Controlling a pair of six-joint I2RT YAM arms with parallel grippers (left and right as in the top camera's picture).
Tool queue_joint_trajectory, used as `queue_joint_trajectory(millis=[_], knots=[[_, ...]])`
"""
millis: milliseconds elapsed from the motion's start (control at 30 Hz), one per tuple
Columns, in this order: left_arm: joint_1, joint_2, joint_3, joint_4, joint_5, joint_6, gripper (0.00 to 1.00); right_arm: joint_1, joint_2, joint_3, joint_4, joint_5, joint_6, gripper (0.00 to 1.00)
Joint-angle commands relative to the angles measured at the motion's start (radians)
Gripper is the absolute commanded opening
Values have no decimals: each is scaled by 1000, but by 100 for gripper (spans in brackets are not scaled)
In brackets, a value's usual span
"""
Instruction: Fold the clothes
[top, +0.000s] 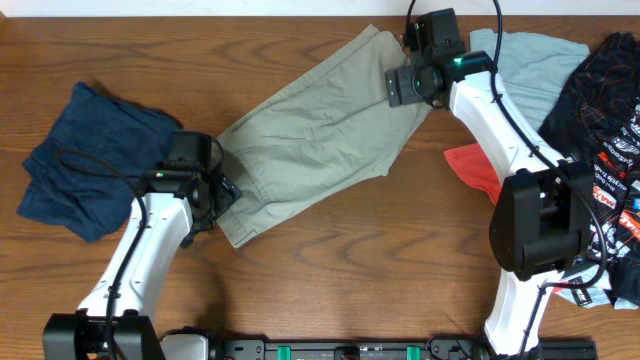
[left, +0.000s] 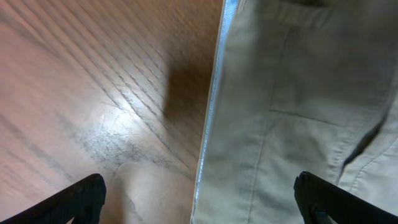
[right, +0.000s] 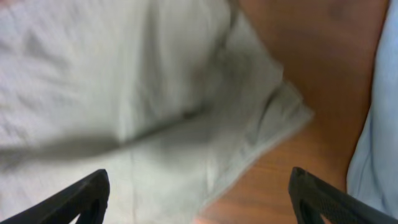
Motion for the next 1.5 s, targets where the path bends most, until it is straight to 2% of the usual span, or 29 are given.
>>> queue_joint_trajectory(millis=[0, 200, 367, 433, 600, 700, 767, 867, 1133, 1200, 1233, 1300, 1333, 1367, 1467], knots=[[4, 11, -49, 47, 46, 6, 98, -16, -5, 5, -48, -2, 6, 88], [4, 11, -172, 267, 158, 36, 98, -18, -5, 5, -125, -2, 6, 86], [4, 12, -264, 415, 163, 36, 97, -18, -5, 5, -153, -2, 6, 82], [4, 11, -283, 448, 163, 36, 89, -18, -5, 5, -162, -2, 6, 81], [4, 12, -294, 483, 163, 36, 49, -18, -5, 5, -194, -2, 6, 77], [4, 12, -294, 486, 163, 36, 34, -18, -5, 5, -199, -3, 7, 75], [4, 12, -295, 480, 163, 36, 28, -18, -7, 5, -203, -2, 7, 75], [4, 11, -295, 444, 163, 36, 6, -18, -11, 5, -209, -2, 6, 76], [4, -37, -254, 194, 164, 112, 6, -6, -39, 6, -217, -35, -18, 73], [4, -83, -214, 101, 164, 149, 6, -3, -51, 6, -224, -117, -52, 61], [4, -106, -193, 63, 164, 167, 6, -2, -53, 6, -226, -170, -64, 51], [4, -161, -145, -24, 164, 199, 6, 4, -55, 6, -238, -299, -103, 24], [4, -190, -117, -72, 164, 209, 6, 8, -55, 5, -245, -338, -109, 7], [4, -215, -93, -111, 164, 209, 6, 14, -53, 3, -254, -378, -109, 1], [4, -290, -34, -205, 164, 209, 6, 55, -52, -19, -266, -460, -110, 1]])
